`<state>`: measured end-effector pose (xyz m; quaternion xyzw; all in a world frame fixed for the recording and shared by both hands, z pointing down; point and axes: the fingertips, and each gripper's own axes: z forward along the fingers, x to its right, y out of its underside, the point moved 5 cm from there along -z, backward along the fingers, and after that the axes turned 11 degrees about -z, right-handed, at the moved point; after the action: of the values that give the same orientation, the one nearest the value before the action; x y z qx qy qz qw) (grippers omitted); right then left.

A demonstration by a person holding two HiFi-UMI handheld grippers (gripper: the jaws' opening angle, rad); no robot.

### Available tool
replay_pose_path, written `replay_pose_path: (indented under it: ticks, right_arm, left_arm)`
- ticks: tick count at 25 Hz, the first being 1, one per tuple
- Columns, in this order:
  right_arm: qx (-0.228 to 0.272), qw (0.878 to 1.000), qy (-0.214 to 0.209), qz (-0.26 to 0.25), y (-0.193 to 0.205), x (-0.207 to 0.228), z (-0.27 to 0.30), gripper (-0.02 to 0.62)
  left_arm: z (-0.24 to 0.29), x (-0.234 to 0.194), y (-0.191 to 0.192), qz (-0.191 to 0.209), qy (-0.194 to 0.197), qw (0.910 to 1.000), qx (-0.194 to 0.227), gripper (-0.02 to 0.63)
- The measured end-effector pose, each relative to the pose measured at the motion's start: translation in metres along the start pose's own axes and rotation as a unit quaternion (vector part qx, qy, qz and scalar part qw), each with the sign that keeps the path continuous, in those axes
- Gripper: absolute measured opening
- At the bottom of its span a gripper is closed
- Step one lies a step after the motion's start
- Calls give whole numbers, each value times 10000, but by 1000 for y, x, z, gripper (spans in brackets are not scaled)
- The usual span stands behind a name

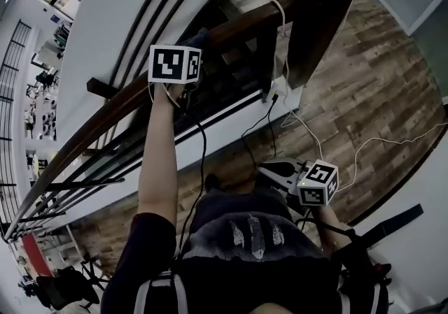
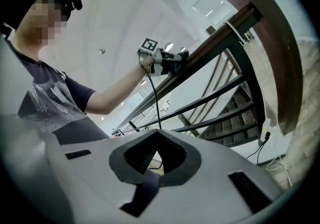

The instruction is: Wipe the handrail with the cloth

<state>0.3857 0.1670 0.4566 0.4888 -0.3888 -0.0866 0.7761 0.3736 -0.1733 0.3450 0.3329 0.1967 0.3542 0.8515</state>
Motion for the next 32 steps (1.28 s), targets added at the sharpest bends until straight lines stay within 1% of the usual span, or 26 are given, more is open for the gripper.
replay_pose_path:
  ticks: [3, 6, 9, 11, 13, 14, 15, 16, 17, 18, 19, 20, 21, 22, 23, 25, 26, 28, 29, 32]
  right_arm:
    - [27, 9999, 94, 95, 9, 2, -13, 5]
    - [91, 9995, 247, 146, 15, 1, -27, 5]
    - [155, 9986, 439, 239, 23, -1, -41, 5]
    - [164, 9977, 561, 353, 33, -4, -49, 5]
    - [186, 9965, 667, 466, 40, -5, -54, 5]
    - [211, 9959, 720, 508, 42, -6, -56, 5]
    - [244, 9952, 774, 546, 43, -5, -58, 5]
    - [281, 9945, 824, 584, 43, -4, -59, 5]
    - [319, 9938, 867, 626, 43, -4, -61, 5]
    - [354, 9930, 902, 668, 44, -2, -63, 5]
    - [379, 9924, 934, 705, 44, -1, -64, 5]
    - [384, 9919, 965, 734, 45, 2, -65, 5]
    - [364, 9915, 995, 757, 45, 4, -66, 5]
    - [321, 9912, 1021, 775, 46, 7, -66, 5]
    - [265, 9911, 1037, 786, 48, 10, -65, 5]
    - [151, 9914, 1033, 795, 49, 11, -62, 5]
    - [96, 9914, 1027, 810, 50, 12, -61, 5]
    - [-17, 9909, 1030, 867, 53, 13, -57, 5]
    - [-81, 9905, 1034, 903, 55, 14, -55, 5]
    - [-281, 9890, 1059, 993, 61, 12, -50, 5]
  left_arm:
    - [34, 48, -22, 308, 320, 9989, -151, 91]
    - [63, 87, -47, 588, 445, 9971, -164, 91]
    - [90, 117, -76, 683, 493, 9964, -138, 91]
    - [106, 136, -87, 708, 579, 9956, -188, 91]
    - [115, 161, -89, 732, 872, 9931, -295, 91]
    - [116, 176, -87, 712, 1138, 9904, -335, 91]
    - [114, 190, -83, 642, 1472, 9865, -308, 91]
    - [107, 202, -77, 523, 1842, 9814, -160, 91]
    - [97, 210, -70, 361, 2221, 9743, 110, 91]
    - [85, 215, -59, 159, 2594, 9647, 433, 91]
    - [72, 216, -45, -92, 2935, 9531, 727, 91]
    - [65, 212, -29, -401, 3195, 9421, 935, 91]
    - [64, 204, -10, -757, 3326, 9344, 1026, 91]
    - [71, 192, 10, -1130, 3327, 9309, 998, 91]
    - [84, 177, 29, -1495, 3217, 9307, 891, 92]
    - [114, 143, 56, -2071, 2787, 9345, 778, 91]
    - [127, 128, 61, -2240, 2561, 9366, 834, 91]
    - [150, 105, 59, -2381, 2212, 9410, 949, 91]
    - [161, 99, 54, -2362, 2063, 9450, 927, 91]
    - [195, 91, 49, -2051, 1597, 9630, 712, 91]
